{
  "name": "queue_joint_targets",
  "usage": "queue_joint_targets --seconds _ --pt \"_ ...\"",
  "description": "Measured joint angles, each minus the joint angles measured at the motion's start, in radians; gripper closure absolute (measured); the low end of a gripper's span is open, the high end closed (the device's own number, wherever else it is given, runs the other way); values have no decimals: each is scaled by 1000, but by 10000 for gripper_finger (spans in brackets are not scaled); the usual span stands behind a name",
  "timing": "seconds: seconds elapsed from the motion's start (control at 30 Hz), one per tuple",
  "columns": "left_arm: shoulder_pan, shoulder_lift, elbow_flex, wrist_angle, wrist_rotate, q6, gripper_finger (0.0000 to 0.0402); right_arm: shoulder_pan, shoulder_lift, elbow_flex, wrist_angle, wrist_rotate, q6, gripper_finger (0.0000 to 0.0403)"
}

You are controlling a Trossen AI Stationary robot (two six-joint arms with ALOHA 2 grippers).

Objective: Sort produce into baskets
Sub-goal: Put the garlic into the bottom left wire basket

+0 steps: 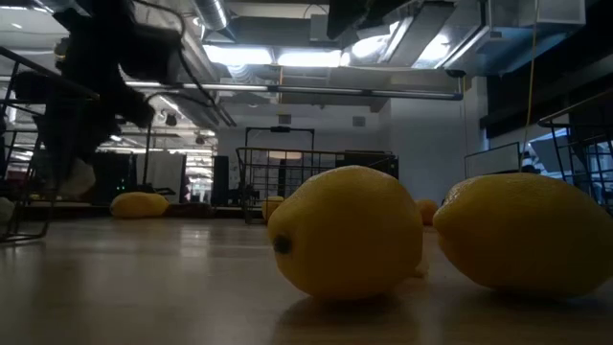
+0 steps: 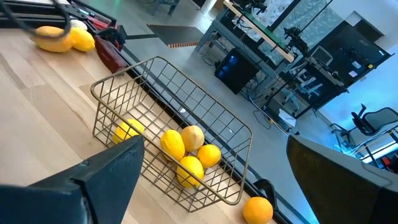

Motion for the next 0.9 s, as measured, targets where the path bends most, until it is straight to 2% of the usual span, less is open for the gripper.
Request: queue_joint_targets --seconds 0.17,0.43,0.7,0.9 --pt "0 -102 62 -78 0 0 238 0 0 0 0 0 0 13" --pt "-11 -236 160 -105 19 58 238 0 0 0 1 0 0 13" --pt "-111 -318 224 -102 49 69 237 0 0 0 2 0 0 13" --pt "-217 -337 230 -98 127 -16 237 0 0 0 5 0 0 13"
